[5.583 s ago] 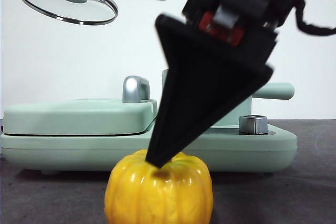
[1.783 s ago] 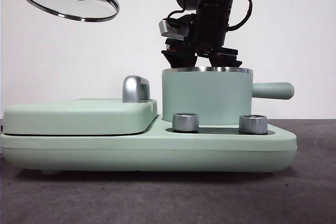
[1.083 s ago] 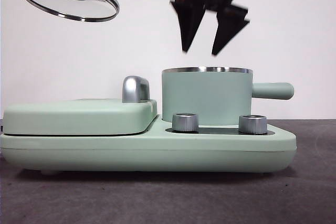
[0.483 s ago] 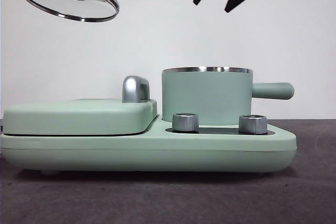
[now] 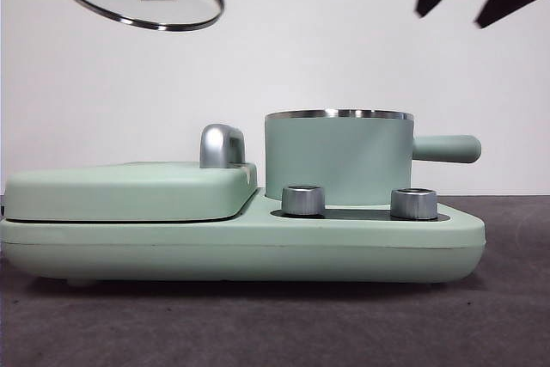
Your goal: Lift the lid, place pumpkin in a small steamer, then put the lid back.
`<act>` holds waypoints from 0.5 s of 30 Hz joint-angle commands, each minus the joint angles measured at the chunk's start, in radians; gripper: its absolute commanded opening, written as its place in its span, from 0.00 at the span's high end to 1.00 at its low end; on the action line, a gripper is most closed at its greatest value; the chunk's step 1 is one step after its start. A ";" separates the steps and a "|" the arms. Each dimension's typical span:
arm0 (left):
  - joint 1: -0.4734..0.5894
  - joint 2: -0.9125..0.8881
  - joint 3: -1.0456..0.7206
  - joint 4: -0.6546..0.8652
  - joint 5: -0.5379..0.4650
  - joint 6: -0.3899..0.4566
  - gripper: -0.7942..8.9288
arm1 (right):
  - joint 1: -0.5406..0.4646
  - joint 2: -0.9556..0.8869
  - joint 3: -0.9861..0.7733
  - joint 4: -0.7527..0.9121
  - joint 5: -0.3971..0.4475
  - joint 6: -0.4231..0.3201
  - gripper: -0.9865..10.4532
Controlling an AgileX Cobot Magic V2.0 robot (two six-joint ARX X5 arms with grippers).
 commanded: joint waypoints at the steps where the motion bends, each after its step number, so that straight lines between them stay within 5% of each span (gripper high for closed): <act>1: -0.032 0.010 0.024 0.049 0.008 0.003 0.90 | 0.006 -0.068 -0.037 0.006 0.011 0.050 0.58; 15: -0.194 0.169 0.024 0.240 0.008 0.003 0.90 | 0.006 -0.263 -0.088 -0.140 0.037 0.060 0.58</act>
